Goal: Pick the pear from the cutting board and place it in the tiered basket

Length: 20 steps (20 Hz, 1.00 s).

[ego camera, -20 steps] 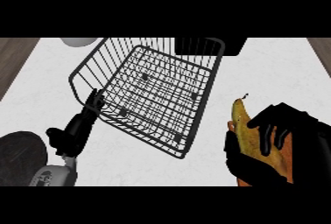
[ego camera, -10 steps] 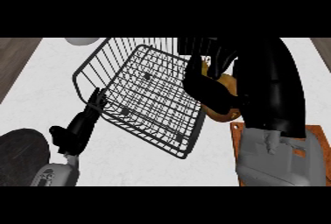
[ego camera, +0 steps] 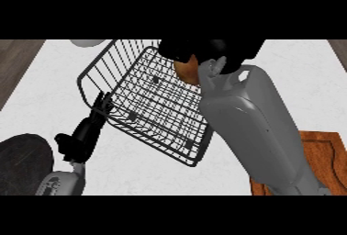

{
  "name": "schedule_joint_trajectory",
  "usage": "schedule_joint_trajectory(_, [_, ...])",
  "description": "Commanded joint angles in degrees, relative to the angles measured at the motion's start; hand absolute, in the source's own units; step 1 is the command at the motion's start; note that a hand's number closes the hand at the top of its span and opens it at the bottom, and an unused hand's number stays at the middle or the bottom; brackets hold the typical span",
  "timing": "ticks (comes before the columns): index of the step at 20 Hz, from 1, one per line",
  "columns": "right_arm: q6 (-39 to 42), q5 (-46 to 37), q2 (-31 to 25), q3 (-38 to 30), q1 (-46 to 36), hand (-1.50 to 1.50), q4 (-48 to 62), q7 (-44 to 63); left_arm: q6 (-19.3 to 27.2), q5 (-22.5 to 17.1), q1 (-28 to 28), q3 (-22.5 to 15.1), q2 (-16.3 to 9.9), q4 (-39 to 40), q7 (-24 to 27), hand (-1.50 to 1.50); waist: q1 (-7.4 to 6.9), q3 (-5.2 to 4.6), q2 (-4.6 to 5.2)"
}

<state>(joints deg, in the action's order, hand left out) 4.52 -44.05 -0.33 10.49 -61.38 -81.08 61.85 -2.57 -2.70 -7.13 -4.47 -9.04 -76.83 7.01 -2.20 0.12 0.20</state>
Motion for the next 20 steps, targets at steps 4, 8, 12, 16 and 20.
schedule_joint_trajectory(4, [-15.92,5.19,0.31,5.45,-4.1,1.5,16.4,-0.42,-2.46,0.09,0.39,-2.5,1.02,-1.23,-1.76,0.0,-0.22,-0.19,0.19])
schedule_joint_trajectory(8, [-21.14,12.3,0.31,5.55,-9.94,1.5,23.34,-1.45,-1.18,1.18,-3.97,-2.46,2.44,1.87,-2.1,0.0,-0.7,-0.23,0.46])
schedule_joint_trajectory(12, [-24.3,19.07,0.32,5.27,-12.01,1.5,26.25,-2.03,-1.66,0.44,-4.47,-1.26,2.16,2.56,-2.42,0.0,-0.19,-0.21,0.29])
schedule_joint_trajectory(16, [-28.58,26.32,0.32,0.75,-10.05,1.5,27.49,2.1,-1.72,1.56,-2.73,-2.18,2.51,2.71,0.43,0.0,-0.61,-0.23,0.42])
schedule_joint_trajectory(20, [-34.06,32.97,0.32,1.82,-10.25,-1.5,27.11,0.78,-4.2,-0.38,1.21,-2.22,1.26,-1.41,-1.68,0.0,-1.05,-0.17,-0.01])
